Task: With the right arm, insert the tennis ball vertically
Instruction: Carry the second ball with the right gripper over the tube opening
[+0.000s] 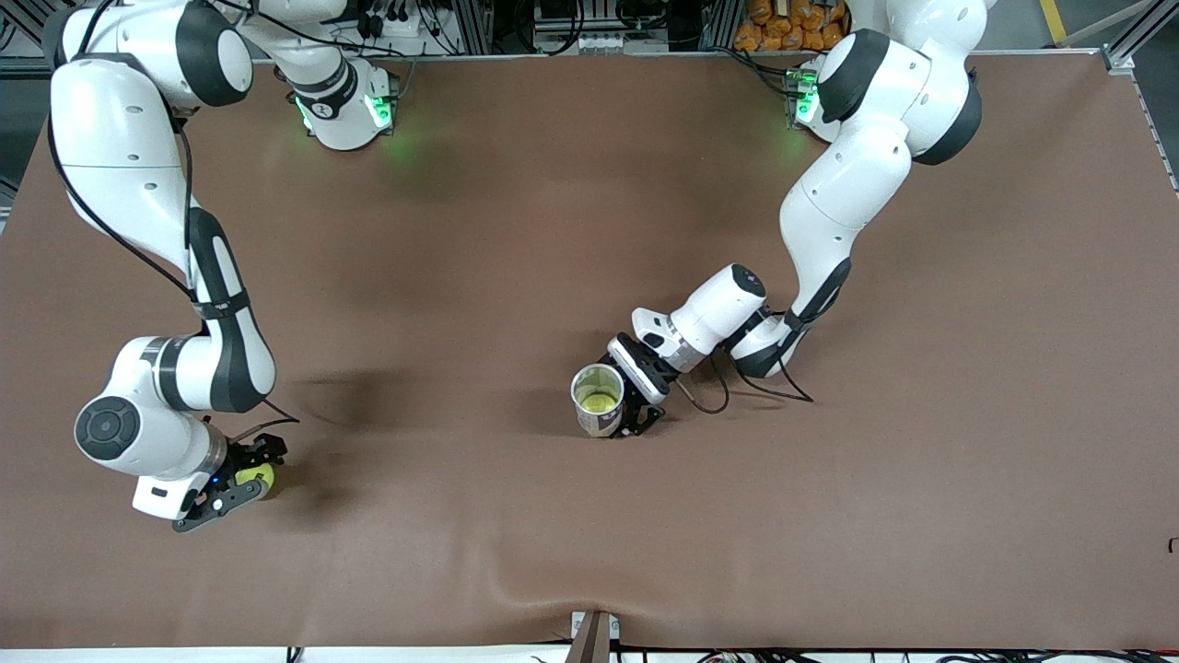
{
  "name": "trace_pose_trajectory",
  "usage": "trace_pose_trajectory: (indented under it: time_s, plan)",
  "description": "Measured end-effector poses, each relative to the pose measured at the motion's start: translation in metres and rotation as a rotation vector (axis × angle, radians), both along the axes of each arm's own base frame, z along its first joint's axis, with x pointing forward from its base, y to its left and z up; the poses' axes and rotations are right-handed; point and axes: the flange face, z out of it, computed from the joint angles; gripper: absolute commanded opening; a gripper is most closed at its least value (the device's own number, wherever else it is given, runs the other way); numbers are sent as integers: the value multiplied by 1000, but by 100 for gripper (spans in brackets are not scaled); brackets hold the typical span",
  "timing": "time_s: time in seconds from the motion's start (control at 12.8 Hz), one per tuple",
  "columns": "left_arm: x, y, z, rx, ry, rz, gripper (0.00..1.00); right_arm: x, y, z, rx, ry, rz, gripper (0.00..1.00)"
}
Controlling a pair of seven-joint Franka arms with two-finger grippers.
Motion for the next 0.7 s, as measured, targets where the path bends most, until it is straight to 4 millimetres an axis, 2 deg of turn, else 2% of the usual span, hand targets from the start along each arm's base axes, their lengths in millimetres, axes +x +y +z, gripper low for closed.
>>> trace_pose_trajectory:
  time_s: [0.31,0.39,0.47,0.55,0.63,0.7]
  plan:
    - [0,2,-4,11,7,1,86,4,-15,-15,-7,-49,52,100]
    - [0,3,-6,15,9,2,86,3,-20,-20,-8,-53,56,70]
    - [1,5,-7,18,9,4,86,3,-22,-23,-8,-53,55,46]
    - [1,6,-8,21,10,5,86,3,-22,-23,-8,-54,55,33]
    - [2,7,-8,22,11,6,86,4,-21,-22,-6,-57,56,26]
    - [2,7,-9,23,12,7,86,5,-20,-20,1,-62,51,23]
